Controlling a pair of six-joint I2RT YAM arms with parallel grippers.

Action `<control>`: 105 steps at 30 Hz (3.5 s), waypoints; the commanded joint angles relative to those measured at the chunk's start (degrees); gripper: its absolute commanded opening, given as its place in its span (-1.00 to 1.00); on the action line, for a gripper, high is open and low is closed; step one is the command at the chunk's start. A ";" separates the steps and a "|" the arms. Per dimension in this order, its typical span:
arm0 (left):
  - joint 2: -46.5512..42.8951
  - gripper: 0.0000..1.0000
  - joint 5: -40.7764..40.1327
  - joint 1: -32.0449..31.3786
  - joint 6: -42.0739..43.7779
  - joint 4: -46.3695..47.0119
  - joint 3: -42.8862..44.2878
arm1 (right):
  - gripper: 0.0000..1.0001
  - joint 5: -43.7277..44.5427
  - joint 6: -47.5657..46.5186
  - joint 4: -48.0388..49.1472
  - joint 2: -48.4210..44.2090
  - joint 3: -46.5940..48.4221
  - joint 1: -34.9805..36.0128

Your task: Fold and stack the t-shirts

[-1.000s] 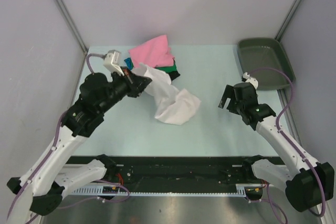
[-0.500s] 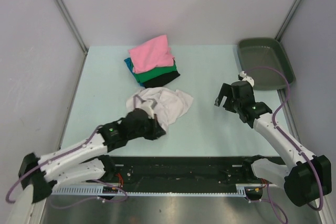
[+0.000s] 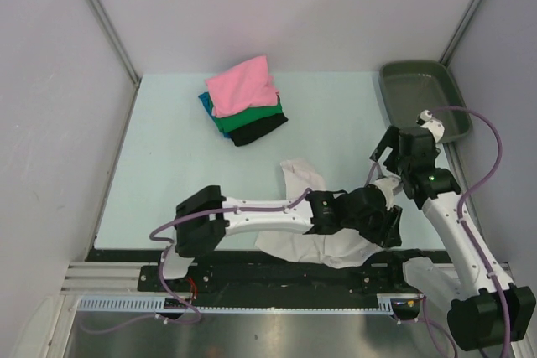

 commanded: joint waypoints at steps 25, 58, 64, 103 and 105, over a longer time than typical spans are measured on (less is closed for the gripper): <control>-58.76 0.99 -3.91 39.77 4.26 -14.00 -43.44 | 0.45 -2.44 14.90 -17.47 -1.31 -1.62 44.20; -55.34 0.99 6.82 45.94 4.79 -6.08 -50.31 | 0.09 6.01 30.82 -13.17 17.59 -9.09 64.69; -55.16 0.98 7.26 46.20 4.70 -5.55 -50.93 | 0.08 6.80 31.08 -13.69 19.61 -9.09 65.13; -52.36 0.89 14.20 46.90 5.23 -6.08 -37.84 | -1.00 34.99 -0.64 -25.64 0.72 37.74 36.48; -51.30 0.88 14.29 46.47 5.32 -5.81 -36.34 | -1.00 38.33 -0.73 -27.13 -0.16 40.64 34.29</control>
